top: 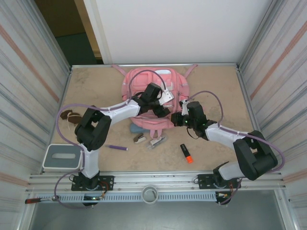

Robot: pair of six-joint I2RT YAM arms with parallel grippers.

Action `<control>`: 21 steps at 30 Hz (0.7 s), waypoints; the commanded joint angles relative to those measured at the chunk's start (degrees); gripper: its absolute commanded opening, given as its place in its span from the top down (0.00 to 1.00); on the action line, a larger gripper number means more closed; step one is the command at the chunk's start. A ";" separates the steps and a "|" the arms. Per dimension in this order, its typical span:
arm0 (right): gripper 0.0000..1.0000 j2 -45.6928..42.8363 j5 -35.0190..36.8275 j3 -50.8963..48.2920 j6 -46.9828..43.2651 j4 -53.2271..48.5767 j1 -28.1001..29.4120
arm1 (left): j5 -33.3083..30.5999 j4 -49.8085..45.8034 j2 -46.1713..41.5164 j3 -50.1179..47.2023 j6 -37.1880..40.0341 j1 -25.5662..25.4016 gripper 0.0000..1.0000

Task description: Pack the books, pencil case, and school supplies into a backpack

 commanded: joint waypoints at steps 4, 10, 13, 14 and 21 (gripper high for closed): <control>0.88 1.96 -1.29 -0.64 1.63 1.64 -0.07 | -1.37 0.95 -3.30 -1.89 -1.95 1.29 0.11; 0.87 2.58 -1.73 -0.81 1.81 2.07 -0.01 | -2.51 1.79 -4.12 -2.73 -2.92 2.17 0.11; 0.86 2.85 -1.56 -1.15 1.94 2.37 -0.05 | -2.65 2.43 -4.69 -3.34 -3.45 2.64 0.11; 0.86 2.89 -1.47 -1.16 2.03 2.51 -0.06 | -2.67 2.63 -4.88 -3.54 -3.55 2.72 0.11; 0.95 3.00 -1.48 -0.97 2.34 2.49 -0.06 | -2.97 3.31 -5.81 -4.53 -3.72 3.08 0.12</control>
